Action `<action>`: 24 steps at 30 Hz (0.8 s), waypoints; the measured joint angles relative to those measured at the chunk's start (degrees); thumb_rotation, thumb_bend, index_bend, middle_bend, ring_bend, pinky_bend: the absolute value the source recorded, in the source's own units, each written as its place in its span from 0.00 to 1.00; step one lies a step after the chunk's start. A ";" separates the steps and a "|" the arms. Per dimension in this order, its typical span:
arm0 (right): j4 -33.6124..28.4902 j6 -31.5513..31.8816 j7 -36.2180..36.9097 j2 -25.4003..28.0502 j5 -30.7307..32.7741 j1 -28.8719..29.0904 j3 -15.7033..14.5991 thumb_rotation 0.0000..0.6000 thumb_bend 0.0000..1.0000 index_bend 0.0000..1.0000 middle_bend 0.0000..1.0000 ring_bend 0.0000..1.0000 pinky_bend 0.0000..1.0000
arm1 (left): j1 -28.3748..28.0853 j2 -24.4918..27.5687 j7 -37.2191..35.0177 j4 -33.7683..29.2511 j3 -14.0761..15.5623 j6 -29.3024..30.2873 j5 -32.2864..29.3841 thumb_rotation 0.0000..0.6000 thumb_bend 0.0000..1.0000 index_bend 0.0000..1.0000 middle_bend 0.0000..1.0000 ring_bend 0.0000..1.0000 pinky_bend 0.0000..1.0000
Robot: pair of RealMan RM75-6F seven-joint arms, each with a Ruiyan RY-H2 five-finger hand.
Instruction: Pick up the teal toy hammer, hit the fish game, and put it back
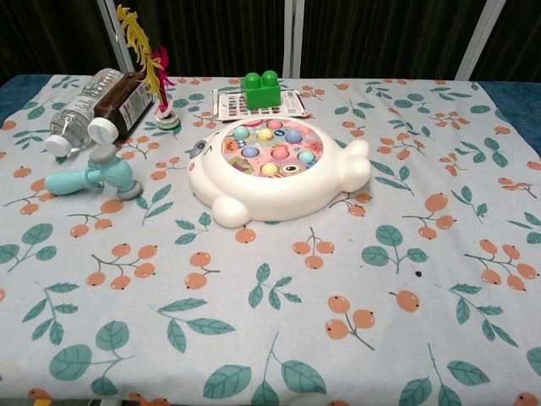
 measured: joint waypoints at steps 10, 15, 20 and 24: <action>-0.28 1.30 -0.03 0.64 -0.58 -0.93 -0.37 1.00 0.18 0.00 0.06 0.00 0.00 | 0.15 -0.06 -0.17 -0.16 0.29 0.22 0.61 1.00 0.14 0.21 0.17 0.01 0.04; -0.28 1.62 -0.11 0.90 -1.04 -1.00 -0.29 1.00 0.18 0.00 0.06 0.00 0.00 | -0.66 0.45 -0.27 -0.99 0.00 -0.42 1.16 1.00 0.14 0.21 0.17 0.01 0.04; -0.43 2.05 -0.44 1.22 -1.74 -0.96 -0.23 1.00 0.18 0.00 0.06 0.00 0.00 | -3.56 1.16 -3.13 -1.64 -0.91 -3.07 2.79 1.00 0.14 0.23 0.17 0.01 0.05; -0.68 2.46 -0.90 1.69 -2.16 -1.01 -0.18 1.00 0.18 0.00 0.06 0.00 0.00 | -7.19 1.52 -6.37 -2.09 -1.96 -8.11 2.93 1.00 0.15 0.25 0.18 0.04 0.05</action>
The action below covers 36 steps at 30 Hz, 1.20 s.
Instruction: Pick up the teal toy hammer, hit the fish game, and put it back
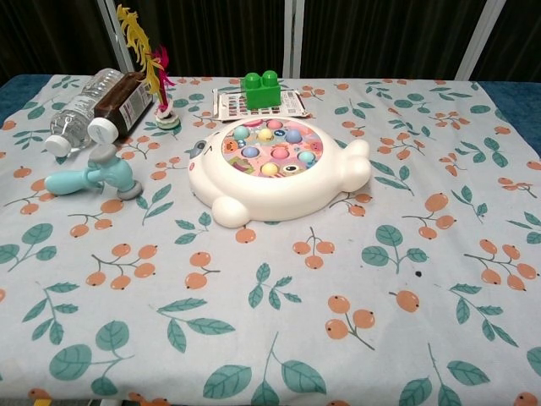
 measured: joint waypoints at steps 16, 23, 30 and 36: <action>-3.12 1.12 -2.32 4.48 -0.38 0.61 1.72 1.00 0.18 0.00 0.06 0.00 0.00 | -16.96 -7.89 -5.43 5.10 -4.62 -24.53 -12.37 1.00 0.17 0.25 0.23 0.09 0.11; -2.83 0.05 -1.78 4.40 0.01 1.07 1.78 1.00 0.18 0.00 0.06 0.00 0.00 | -18.72 -11.76 0.48 6.31 -4.61 -25.41 -18.36 1.00 0.21 0.29 0.26 0.12 0.11; -2.32 -0.48 -1.31 4.07 0.23 1.35 1.76 1.00 0.18 0.00 0.06 0.00 0.00 | -19.87 -13.96 5.38 7.04 -4.77 -24.88 -22.95 1.00 0.26 0.31 0.30 0.16 0.11; -2.08 -0.96 -0.94 3.91 0.63 1.43 1.72 1.00 0.18 0.00 0.06 0.00 0.00 | -20.83 -15.32 7.65 7.19 -4.58 -24.78 -25.99 1.00 0.27 0.33 0.32 0.19 0.12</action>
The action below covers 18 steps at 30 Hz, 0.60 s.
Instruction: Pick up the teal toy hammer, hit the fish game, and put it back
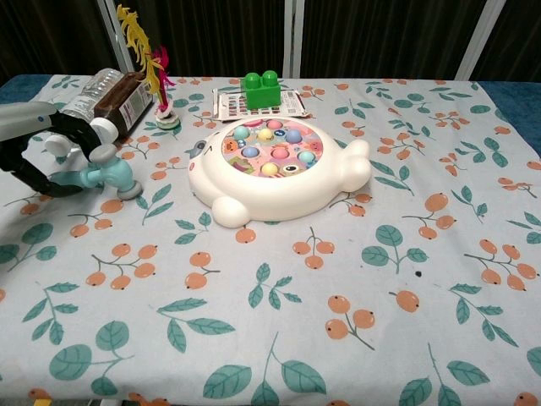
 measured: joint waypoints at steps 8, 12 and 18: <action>0.79 -0.67 0.80 -0.48 0.35 0.31 -0.02 1.00 0.18 0.00 0.06 0.00 0.00 | -1.22 -1.27 1.52 0.49 0.21 -0.09 -1.93 1.00 0.31 0.35 0.32 0.19 0.12; 1.12 -0.82 1.19 -0.60 0.56 0.32 -0.06 1.00 0.18 0.00 0.06 0.00 0.00 | -2.04 -1.35 2.68 0.46 0.24 -0.63 -3.10 1.00 0.34 0.35 0.32 0.19 0.12; 1.47 -1.08 1.61 -0.72 0.87 0.33 -0.09 1.00 0.18 0.00 0.06 0.00 0.00 | -2.69 -1.63 4.32 0.42 0.44 0.05 -4.39 1.00 0.33 0.37 0.33 0.20 0.12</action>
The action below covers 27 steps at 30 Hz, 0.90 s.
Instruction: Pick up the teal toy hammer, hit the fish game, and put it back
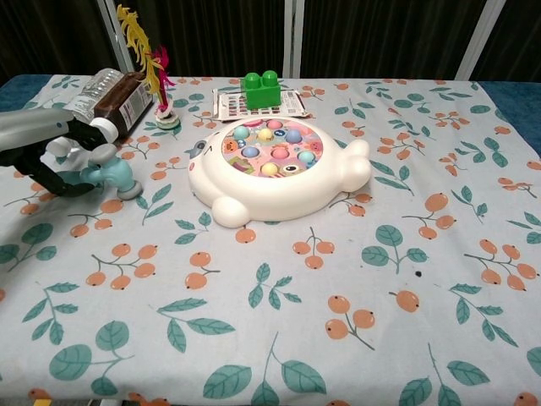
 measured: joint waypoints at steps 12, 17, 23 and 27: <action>-0.24 -0.44 -0.28 0.00 0.25 0.13 -0.06 1.00 0.18 0.00 0.06 0.00 0.00 | -0.25 -1.39 0.47 0.88 0.55 1.70 -0.34 1.00 0.33 0.41 0.34 0.21 0.13; -0.44 -0.56 -0.49 0.09 0.41 0.08 -0.10 1.00 0.18 0.00 0.06 0.00 0.00 | -0.35 -1.79 0.34 1.28 0.68 1.91 -0.34 1.00 0.33 0.42 0.34 0.21 0.13; -0.61 -0.65 -0.62 0.18 0.50 0.06 -0.14 1.00 0.18 0.00 0.07 0.00 0.00 | -0.32 -2.30 -0.04 1.58 0.68 2.39 -0.28 1.00 0.31 0.44 0.35 0.22 0.13; -0.70 -0.71 -0.73 0.23 0.55 0.03 -0.17 1.00 0.18 0.00 0.07 0.00 0.00 | -0.43 -2.41 -0.08 1.50 0.62 2.49 -0.30 1.00 0.31 0.44 0.35 0.22 0.13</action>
